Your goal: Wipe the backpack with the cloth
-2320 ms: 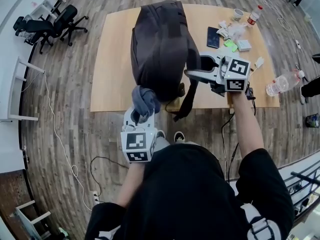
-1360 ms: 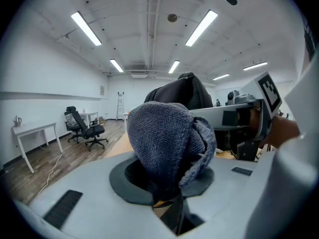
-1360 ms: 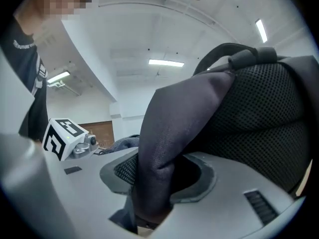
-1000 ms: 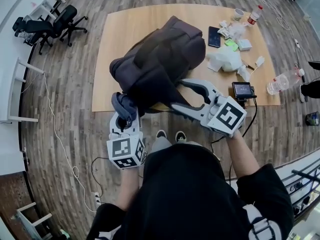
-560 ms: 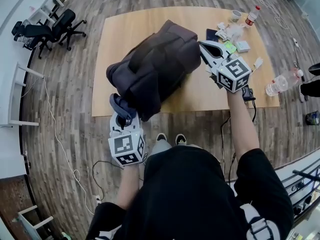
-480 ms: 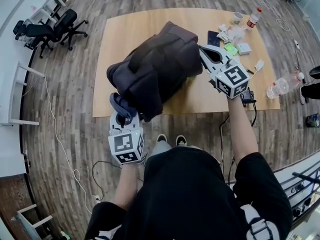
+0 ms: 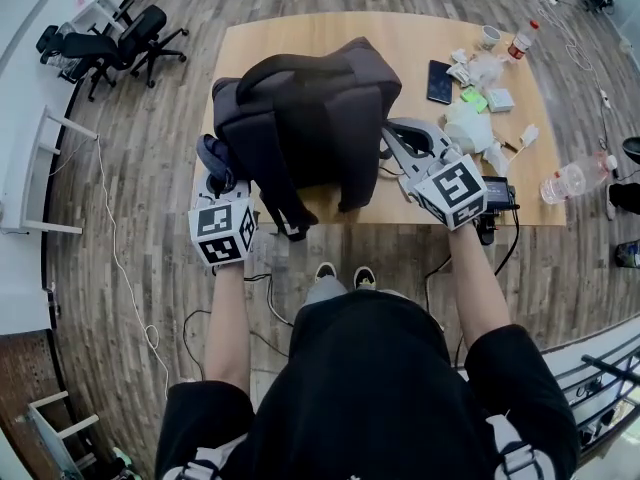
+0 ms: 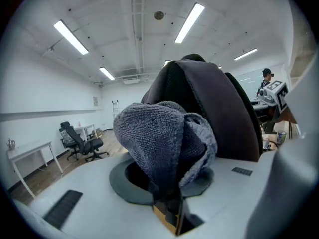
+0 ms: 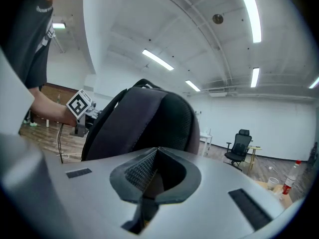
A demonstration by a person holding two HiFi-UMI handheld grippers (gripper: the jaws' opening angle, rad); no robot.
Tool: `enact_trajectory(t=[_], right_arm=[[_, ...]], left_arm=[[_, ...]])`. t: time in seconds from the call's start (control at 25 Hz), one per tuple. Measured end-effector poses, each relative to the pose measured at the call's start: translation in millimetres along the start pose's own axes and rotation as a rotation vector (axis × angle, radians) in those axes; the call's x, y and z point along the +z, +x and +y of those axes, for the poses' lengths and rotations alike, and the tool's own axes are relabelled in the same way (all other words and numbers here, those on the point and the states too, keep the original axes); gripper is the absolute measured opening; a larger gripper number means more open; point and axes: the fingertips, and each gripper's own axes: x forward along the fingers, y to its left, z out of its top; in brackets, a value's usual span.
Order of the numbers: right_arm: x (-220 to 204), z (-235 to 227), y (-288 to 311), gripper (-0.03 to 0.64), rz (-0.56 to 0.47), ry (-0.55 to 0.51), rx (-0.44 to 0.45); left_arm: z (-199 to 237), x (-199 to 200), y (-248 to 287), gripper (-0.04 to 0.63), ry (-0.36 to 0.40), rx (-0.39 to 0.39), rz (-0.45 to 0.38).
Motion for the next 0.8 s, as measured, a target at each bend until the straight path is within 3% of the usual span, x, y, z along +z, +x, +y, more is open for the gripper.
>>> enact_trajectory(t=[0.12, 0.2, 0.32, 0.48, 0.64, 0.8], right_arm=[[12, -8, -34, 0.009, -0.075, 0.064, -0.077], [28, -5, -54, 0.009, -0.141, 0.09, -0.077], [61, 22, -66, 0.009, -0.22, 0.099, -0.012], [83, 71, -59, 0.009, -0.286, 0.079, 0.124], [88, 103, -45, 0.009, -0.286, 0.08, 0.186], [84, 110, -46, 0.009, -0.266, 0.084, 0.203]], left_arm=[[0, 3, -24, 0.098, -0.043, -0.005, -0.006], [-6, 15, -48, 0.098, -0.072, -0.018, -0.032], [-21, 48, -85, 0.098, -0.09, -0.04, -0.103], [-57, 102, -102, 0.098, -0.073, -0.166, -0.182], [-73, 104, -77, 0.098, 0.0, -0.214, -0.07], [-75, 90, -64, 0.098, -0.007, -0.197, -0.003]])
